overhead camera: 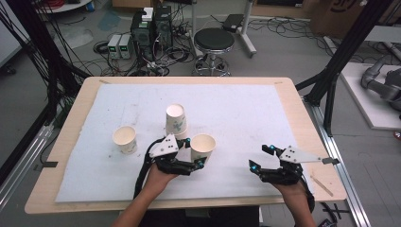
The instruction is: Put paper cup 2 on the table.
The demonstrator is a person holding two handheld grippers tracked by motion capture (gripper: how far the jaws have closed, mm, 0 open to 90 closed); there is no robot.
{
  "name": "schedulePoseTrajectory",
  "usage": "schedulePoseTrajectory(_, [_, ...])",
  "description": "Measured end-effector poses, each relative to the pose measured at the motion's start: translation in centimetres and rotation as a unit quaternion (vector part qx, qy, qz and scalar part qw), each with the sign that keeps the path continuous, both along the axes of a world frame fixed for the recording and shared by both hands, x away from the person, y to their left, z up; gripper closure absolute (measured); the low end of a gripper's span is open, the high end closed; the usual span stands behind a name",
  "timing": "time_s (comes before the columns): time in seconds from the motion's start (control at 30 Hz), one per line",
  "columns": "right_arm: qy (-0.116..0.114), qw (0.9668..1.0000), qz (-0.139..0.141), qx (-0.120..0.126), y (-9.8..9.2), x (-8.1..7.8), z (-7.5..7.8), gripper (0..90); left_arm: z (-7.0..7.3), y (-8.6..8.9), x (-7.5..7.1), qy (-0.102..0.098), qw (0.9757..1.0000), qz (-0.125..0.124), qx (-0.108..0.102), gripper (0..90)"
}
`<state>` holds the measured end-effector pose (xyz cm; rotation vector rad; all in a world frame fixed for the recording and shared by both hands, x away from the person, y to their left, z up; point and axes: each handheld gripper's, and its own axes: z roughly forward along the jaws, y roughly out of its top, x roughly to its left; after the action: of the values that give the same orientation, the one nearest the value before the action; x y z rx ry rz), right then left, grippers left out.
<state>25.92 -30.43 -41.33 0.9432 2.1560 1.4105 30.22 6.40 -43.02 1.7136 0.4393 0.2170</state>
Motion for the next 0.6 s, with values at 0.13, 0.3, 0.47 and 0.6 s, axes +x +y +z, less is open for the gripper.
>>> schedulePoseTrajectory(0.13, [0.001, 1.0, -0.004, 0.001, -0.4, 0.0, -0.1, 22.4, -0.4, -1.4, 0.8, 0.005, 1.0, 0.004, 0.003, 30.1])
schedulePoseTrajectory(0.3, [0.001, 1.0, -0.007, 0.003, -0.7, 0.0, -0.1, 22.4, -1.2, -2.9, 1.5, 0.013, 0.9997, 0.011, 0.018, 30.1])
schedulePoseTrajectory(0.47, [0.004, 1.0, -0.006, 0.003, -0.7, 0.0, -0.1, 22.4, -1.9, -4.1, 2.0, 0.019, 0.9981, 0.025, 0.053, 30.1])
schedulePoseTrajectory(0.6, [0.004, 1.0, -0.005, 0.001, -0.6, 0.0, -0.2, 22.4, -2.3, -4.4, 2.2, 0.028, 0.9966, 0.032, 0.071, 30.5])
